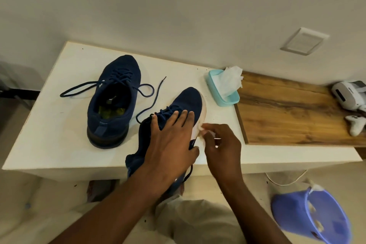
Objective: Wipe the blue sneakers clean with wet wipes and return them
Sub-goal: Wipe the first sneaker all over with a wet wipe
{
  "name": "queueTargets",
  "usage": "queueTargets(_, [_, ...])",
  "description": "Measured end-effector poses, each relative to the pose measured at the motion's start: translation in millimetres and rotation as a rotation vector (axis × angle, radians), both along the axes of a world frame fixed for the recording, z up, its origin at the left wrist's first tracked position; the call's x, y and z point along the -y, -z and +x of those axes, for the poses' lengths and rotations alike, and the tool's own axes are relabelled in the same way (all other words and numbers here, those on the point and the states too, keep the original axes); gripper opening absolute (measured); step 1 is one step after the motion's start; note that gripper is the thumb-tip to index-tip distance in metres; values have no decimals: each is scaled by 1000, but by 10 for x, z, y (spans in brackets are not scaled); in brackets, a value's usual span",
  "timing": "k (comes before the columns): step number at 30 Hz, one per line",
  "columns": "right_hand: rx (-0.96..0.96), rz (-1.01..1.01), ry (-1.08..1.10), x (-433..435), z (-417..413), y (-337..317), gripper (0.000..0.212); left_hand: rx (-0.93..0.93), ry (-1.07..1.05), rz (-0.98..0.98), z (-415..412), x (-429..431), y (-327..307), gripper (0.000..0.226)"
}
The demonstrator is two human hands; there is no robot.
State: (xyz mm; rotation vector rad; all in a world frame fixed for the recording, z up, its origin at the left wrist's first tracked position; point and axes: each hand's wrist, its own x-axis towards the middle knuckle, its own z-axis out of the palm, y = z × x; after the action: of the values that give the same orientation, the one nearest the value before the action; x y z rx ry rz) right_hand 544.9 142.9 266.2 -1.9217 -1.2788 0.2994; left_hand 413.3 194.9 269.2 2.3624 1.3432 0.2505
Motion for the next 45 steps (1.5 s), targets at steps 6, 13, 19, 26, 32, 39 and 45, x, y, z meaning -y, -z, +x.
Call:
queueTargets(6, [239,-1,-101,-137,-53,-143,24,197,2,-124,-105,-59,-29,102])
queueTargets(13, [342,-120,-284,115,-210,-190,23,581,-195,-162,-361,-38,-154,58])
queueTargets(19, [422,-192,-259,106,-228,-97,21,209,-379,-282,-647,-10,-228,47])
queueTargets(26, [337,46,-217,64,-246,-274,20,340,-459,-658,-728,-121,-224,40])
queueTargets(32, [439,-183,-365,-283,-421,-238,38,676,-651,-907,-692,-194,-218,36])
queueTargets(39, [365,-175,-462,89,-445,-250,25,1214,-824,-952,-487,-93,-148,33])
queueTargets(45, [362,-133,-204,-234,-180,-298,25,1134,-641,-857,-350,-19,-112,41])
